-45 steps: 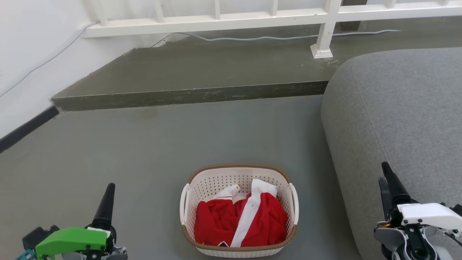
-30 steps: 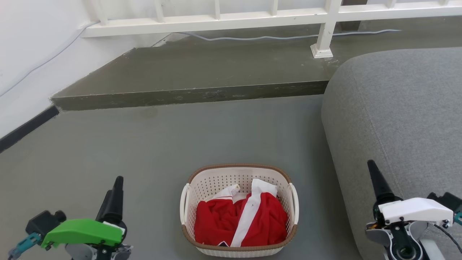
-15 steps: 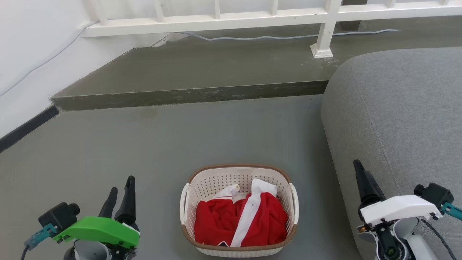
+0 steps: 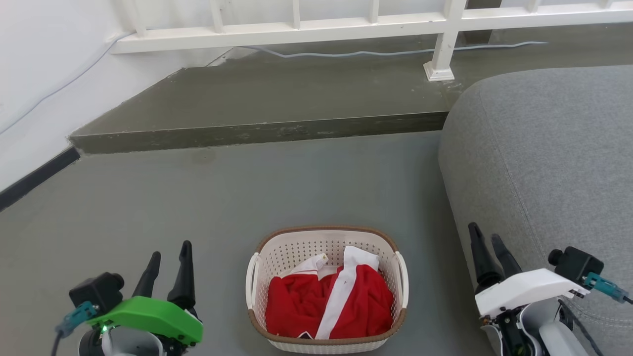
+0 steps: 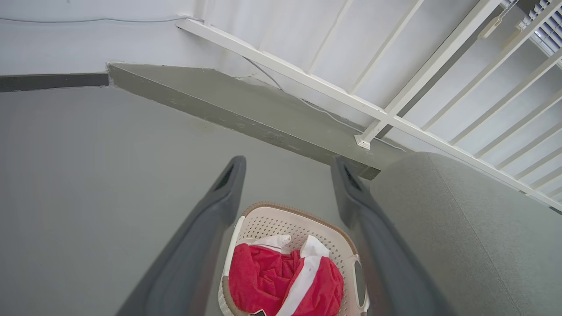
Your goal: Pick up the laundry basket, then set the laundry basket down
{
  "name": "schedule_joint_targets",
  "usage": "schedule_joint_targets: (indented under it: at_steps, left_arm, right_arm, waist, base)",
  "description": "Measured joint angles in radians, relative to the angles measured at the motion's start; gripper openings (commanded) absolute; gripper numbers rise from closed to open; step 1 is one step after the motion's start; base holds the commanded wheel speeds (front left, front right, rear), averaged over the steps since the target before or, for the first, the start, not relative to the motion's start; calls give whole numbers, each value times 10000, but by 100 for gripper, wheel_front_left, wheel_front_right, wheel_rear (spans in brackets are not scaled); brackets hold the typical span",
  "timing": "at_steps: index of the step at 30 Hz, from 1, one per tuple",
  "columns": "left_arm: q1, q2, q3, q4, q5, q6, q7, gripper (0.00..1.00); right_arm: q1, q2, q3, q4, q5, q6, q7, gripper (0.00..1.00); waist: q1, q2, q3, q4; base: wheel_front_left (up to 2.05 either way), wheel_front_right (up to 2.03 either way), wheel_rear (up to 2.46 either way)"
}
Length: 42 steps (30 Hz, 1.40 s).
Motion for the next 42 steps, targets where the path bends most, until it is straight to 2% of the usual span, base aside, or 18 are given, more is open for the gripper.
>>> schedule_joint_targets:
  at_steps: [18, 42]
  left_arm:
    - [193, 13, -464, -345, 2336, 403, -610, 100]
    - [308, 31, -792, -702, 4869, 872, -1319, 100]
  right_arm:
    - [171, -19, 631, -305, -2236, -274, -527, 100]
    - [339, -48, 1246, -711, -5066, -696, -1233, 100]
  waist:
    - [0, 0, -68, -18]
    - [0, 0, -10, -51]
  base:
    - [0, 0, 0]
    - [0, 0, 0]
